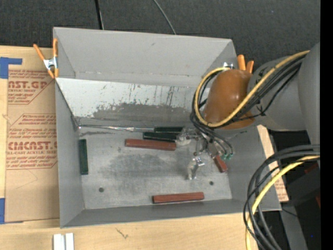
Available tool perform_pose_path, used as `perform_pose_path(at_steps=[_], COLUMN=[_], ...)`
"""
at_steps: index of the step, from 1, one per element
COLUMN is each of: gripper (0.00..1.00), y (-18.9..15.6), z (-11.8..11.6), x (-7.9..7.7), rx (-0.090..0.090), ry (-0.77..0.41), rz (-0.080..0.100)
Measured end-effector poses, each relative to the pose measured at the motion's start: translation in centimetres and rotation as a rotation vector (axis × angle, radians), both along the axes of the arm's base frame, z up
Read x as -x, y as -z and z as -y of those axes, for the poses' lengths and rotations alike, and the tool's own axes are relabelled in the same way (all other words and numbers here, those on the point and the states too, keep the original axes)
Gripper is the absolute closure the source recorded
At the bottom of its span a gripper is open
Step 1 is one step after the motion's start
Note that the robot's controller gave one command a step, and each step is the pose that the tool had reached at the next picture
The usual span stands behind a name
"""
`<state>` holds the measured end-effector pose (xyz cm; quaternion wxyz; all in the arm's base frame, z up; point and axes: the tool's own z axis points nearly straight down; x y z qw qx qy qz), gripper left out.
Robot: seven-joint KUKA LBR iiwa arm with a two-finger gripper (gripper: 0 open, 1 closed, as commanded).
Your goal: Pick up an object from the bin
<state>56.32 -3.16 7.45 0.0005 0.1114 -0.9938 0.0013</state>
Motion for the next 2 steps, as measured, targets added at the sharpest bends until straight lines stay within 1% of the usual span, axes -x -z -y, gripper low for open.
perform_pose_path(at_steps=[1, 2], gripper=[0.00, 0.00], y=[-0.16, -0.30], z=[-1.02, -1.79], x=[-2.75, -2.27], rx=[0.005, 0.009], ry=[-0.014, 0.060], rz=[-0.035, -0.029])
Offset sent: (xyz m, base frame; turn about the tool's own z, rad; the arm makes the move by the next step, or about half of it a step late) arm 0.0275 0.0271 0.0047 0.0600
